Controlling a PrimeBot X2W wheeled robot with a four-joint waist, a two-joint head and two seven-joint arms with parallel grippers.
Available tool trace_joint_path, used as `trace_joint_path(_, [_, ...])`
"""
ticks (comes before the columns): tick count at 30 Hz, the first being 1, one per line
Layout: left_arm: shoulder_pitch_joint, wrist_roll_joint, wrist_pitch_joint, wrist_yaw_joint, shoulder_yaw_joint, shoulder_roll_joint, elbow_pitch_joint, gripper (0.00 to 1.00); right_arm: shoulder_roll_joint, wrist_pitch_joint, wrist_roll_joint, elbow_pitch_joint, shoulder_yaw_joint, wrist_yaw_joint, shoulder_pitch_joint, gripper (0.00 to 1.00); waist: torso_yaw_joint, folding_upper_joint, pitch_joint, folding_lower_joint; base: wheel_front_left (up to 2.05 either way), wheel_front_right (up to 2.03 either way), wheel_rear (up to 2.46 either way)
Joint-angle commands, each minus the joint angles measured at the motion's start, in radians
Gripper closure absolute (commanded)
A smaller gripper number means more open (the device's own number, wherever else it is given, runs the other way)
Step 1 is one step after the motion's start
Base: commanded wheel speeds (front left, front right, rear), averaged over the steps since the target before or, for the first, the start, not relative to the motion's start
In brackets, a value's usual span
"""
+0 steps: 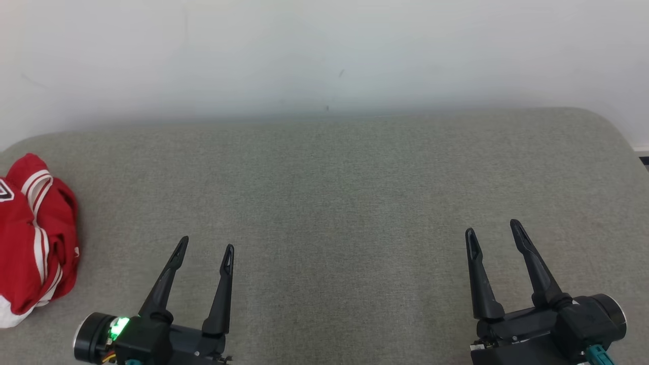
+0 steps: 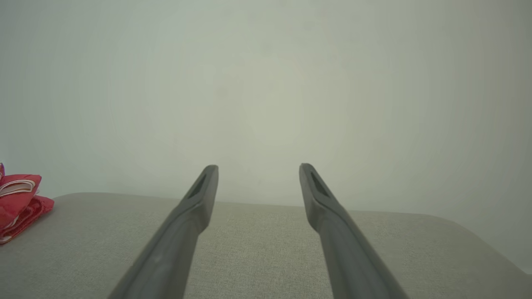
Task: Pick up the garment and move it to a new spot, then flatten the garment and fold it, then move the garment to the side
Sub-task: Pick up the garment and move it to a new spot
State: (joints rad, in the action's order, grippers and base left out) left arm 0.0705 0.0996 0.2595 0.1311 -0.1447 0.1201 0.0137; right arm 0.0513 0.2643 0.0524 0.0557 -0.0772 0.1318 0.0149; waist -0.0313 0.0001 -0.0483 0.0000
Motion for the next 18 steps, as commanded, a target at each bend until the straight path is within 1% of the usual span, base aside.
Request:
trace_joint_path(1, [0.012, 0.000, 0.006, -0.001, 0.005, -0.001, 0.001, 0.00, -0.002, 0.001, 0.001, 0.003, 0.000, -0.002, -0.007, 0.00, 0.012, -0.0001, -0.005, 0.0000, 0.00, 0.00, 0.00])
trace_joint_path(9, [0.017, 0.006, 0.006, -0.001, 0.012, -0.007, 0.001, 0.00, -0.002, 0.001, 0.005, 0.001, -0.009, -0.002, -0.004, 0.00, 0.077, -0.0001, -0.013, 0.0000, 0.00, 0.00, 0.00])
trace_joint_path(18, [0.023, 0.017, 0.006, -0.001, 0.026, -0.012, 0.009, 0.00, -0.002, 0.001, -0.011, 0.001, -0.014, -0.002, 0.009, 0.00, 0.190, -0.0001, -0.025, 0.0000, 0.00, 0.00, 0.00])
